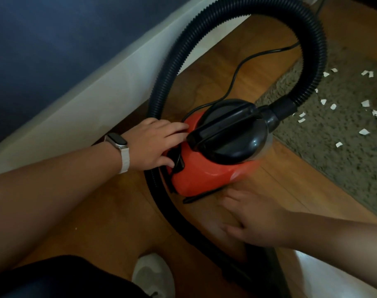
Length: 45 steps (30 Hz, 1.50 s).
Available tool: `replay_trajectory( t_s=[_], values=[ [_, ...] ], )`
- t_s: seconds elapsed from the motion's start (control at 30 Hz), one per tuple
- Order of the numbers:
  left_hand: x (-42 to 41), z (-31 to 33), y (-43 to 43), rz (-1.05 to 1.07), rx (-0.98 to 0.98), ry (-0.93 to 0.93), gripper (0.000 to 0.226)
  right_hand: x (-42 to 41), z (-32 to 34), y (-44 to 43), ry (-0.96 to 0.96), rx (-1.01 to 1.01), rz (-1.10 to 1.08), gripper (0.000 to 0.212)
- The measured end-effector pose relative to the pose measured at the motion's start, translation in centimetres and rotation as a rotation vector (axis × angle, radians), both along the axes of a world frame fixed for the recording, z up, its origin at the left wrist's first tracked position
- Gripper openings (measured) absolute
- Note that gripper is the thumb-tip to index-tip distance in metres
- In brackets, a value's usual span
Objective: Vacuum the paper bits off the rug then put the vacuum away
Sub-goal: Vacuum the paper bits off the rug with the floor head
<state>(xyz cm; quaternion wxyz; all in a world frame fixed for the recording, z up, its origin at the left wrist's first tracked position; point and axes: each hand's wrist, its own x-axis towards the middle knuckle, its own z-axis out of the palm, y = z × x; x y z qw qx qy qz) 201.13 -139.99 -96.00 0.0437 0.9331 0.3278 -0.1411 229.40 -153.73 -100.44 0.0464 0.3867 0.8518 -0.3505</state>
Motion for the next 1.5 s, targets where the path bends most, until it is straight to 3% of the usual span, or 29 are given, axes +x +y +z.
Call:
replay_trajectory(
  t_s=[0.23,0.67,0.97,1.17,1.3,1.5],
  values=[
    [0.8,-0.5,1.6,-0.083,-0.082,-0.038,0.106,-0.3,1.7,1.7,0.195,0.204,-0.020,0.040],
    [2.7,-0.2,0.3,0.123,-0.103,0.114,0.102,-0.6,1.5,2.3,0.189,0.203,-0.031,0.046],
    [5.3,0.8,-0.1,0.148,0.026,0.138,0.091,0.4,4.3,1.9,0.103,0.235,-0.016,0.049],
    [5.2,1.3,0.6,0.084,0.070,0.167,0.090,2.0,6.5,5.3,0.098,0.572,-0.138,0.041],
    [4.8,0.8,1.2,0.067,0.059,0.148,0.091,1.8,7.8,9.5,-0.019,0.808,-0.100,0.052],
    [4.2,0.1,1.7,0.047,0.020,0.065,0.087,0.6,7.6,15.0,-0.133,0.673,0.012,0.062]
  ],
)
